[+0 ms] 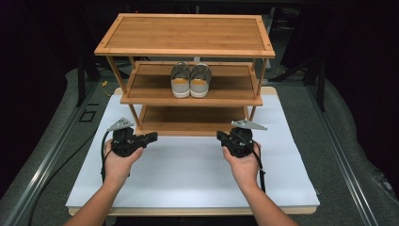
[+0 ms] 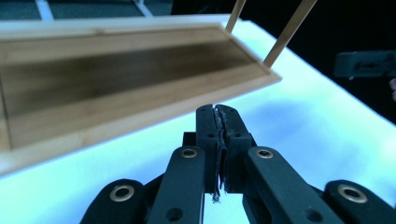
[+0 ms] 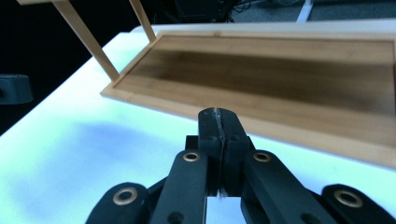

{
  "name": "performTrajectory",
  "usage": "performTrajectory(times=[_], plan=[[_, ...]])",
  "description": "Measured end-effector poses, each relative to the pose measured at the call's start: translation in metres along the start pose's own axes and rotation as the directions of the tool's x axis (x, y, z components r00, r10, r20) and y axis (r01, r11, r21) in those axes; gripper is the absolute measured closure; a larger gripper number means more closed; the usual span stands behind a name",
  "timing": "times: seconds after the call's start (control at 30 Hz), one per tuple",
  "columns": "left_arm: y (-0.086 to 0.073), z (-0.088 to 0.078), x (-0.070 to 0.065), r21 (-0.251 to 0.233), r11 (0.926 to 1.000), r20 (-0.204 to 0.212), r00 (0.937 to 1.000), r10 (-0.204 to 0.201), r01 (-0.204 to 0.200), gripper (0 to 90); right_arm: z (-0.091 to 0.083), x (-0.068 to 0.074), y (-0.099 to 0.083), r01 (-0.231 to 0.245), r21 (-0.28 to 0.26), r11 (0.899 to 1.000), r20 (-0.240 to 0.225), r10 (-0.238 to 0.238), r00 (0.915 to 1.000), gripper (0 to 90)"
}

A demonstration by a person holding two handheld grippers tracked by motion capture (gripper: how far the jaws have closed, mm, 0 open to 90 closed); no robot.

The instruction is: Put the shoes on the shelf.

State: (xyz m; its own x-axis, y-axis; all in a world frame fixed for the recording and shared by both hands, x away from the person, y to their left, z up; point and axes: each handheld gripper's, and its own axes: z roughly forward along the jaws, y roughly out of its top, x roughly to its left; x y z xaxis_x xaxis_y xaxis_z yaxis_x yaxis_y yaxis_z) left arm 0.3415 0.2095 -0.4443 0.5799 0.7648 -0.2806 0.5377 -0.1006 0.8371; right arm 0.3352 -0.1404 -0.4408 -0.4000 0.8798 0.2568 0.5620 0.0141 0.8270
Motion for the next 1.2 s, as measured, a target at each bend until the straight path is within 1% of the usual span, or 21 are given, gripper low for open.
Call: performTrajectory(times=[0.03,0.07,0.1,0.13,0.17,0.33,0.37,0.43,0.47,0.5,0.57,0.63,0.67,0.7,0.73,0.83,0.87,0.9,1.0,1.07,1.2], plan=[[-0.005,0.0,0.001,0.001,1.0,0.001,1.0,-0.008,0.008,87.7,-0.001,-0.001,-0.004,-0.002,0.003,1.0,-0.002,0.002,1.0,89.4],[-0.009,0.0,0.002,0.004,0.9999,0.002,0.9999,-0.013,0.013,87.7,-0.001,-0.001,-0.004,-0.002,0.003,1.0,-0.002,0.002,1.0,89.4],[-0.013,-0.001,0.003,0.009,0.9998,0.001,0.9999,-0.015,0.015,87.7,-0.001,-0.001,-0.008,0.001,0.008,1.0,0.007,-0.001,1.0,89.3],[-0.016,-0.001,0.003,0.013,0.9998,0.005,0.9999,-0.016,0.016,87.7,-0.002,-0.003,-0.015,-0.001,0.006,1.0,-0.001,0.001,1.0,89.3],[-0.02,-0.001,0.003,0.014,0.9998,0.009,0.9998,-0.015,0.015,87.7,-0.002,-0.003,-0.015,-0.001,0.006,1.0,-0.001,0.001,1.0,89.4],[-0.039,-0.001,0.004,0.034,0.9994,0.013,0.9999,0.001,-0.001,87.2,-0.006,-0.005,-0.036,0.001,0.001,1.0,0.01,-0.001,1.0,89.2],[-0.043,-0.001,0.004,0.033,0.9995,0.006,1.0,0.002,-0.002,86.9,-0.007,-0.006,-0.04,-0.005,0.001,1.0,0.002,0.005,1.0,89.1],[-0.05,-0.001,0.004,0.029,0.9995,0.002,1.0,0.008,-0.008,86.5,-0.007,-0.007,-0.048,-0.016,0.002,1.0,0.003,0.016,0.9999,88.9],[-0.054,-0.001,0.004,0.03,0.9995,0.003,0.9999,0.013,-0.013,86.2,-0.007,-0.008,-0.052,-0.013,0.009,1.0,0.012,0.013,0.9998,89.0],[-0.058,0.0,0.004,0.033,0.9993,0.006,0.9999,0.016,-0.016,85.9,-0.007,-0.008,-0.057,-0.01,0.002,1.0,0.017,0.01,0.9998,88.9],[-0.063,0.0,0.005,0.034,0.9993,0.005,0.9999,0.014,-0.014,85.5,-0.006,-0.009,-0.064,-0.003,0.003,1.0,0.027,0.003,0.9996,89.0],[-0.067,0.001,0.006,0.037,0.9993,0.004,1.0,0.008,-0.008,85.5,-0.005,-0.01,-0.071,-0.008,0.004,1.0,0.025,0.008,0.9996,88.8],[-0.068,0.001,0.006,0.035,0.9994,-0.003,1.0,0.008,-0.008,85.5,-0.005,-0.011,-0.075,-0.008,0.011,1.0,0.026,0.007,0.9996,88.5],[-0.069,0.001,0.007,0.037,0.9992,-0.008,0.9999,0.014,-0.013,85.5,-0.004,-0.011,-0.078,-0.006,0.005,1.0,0.029,0.006,0.9996,88.5],[-0.071,0.002,0.007,0.032,0.9994,-0.009,0.9999,0.012,-0.011,85.5,-0.005,-0.013,-0.081,-0.017,0.01,1.0,0.017,0.017,0.9997,88.4],[-0.075,0.004,0.007,0.046,0.9984,-0.017,0.9993,0.032,-0.031,85.5,-0.006,-0.015,-0.084,-0.029,0.002,1.0,0.01,0.029,0.9995,88.3],[-0.076,0.005,0.008,0.054,0.9979,-0.016,0.9992,0.036,-0.035,85.6,-0.006,-0.015,-0.086,-0.029,0.008,1.0,0.013,0.029,0.9995,88.3],[-0.077,0.006,0.009,0.066,0.997,-0.016,0.9991,0.04,-0.039,85.5,-0.004,-0.015,-0.089,-0.025,0.01,1.0,0.02,0.024,0.9995,88.3],[-0.08,0.007,0.011,0.074,0.9966,-0.019,0.9991,0.037,-0.036,85.6,0.001,-0.014,-0.092,-0.01,0.039,0.999,0.029,0.009,0.9995,88.3],[-0.081,0.008,0.012,0.075,0.9967,-0.021,0.9992,0.033,-0.031,85.7,0.004,-0.012,-0.093,0.005,0.035,0.999,0.035,-0.006,0.9994,88.3],[-0.085,0.011,0.014,0.093,0.9953,-0.026,0.9992,0.029,-0.026,85.8,0.01,-0.008,-0.096,0.026,0.059,0.998,0.025,-0.027,0.9993,88.4]])
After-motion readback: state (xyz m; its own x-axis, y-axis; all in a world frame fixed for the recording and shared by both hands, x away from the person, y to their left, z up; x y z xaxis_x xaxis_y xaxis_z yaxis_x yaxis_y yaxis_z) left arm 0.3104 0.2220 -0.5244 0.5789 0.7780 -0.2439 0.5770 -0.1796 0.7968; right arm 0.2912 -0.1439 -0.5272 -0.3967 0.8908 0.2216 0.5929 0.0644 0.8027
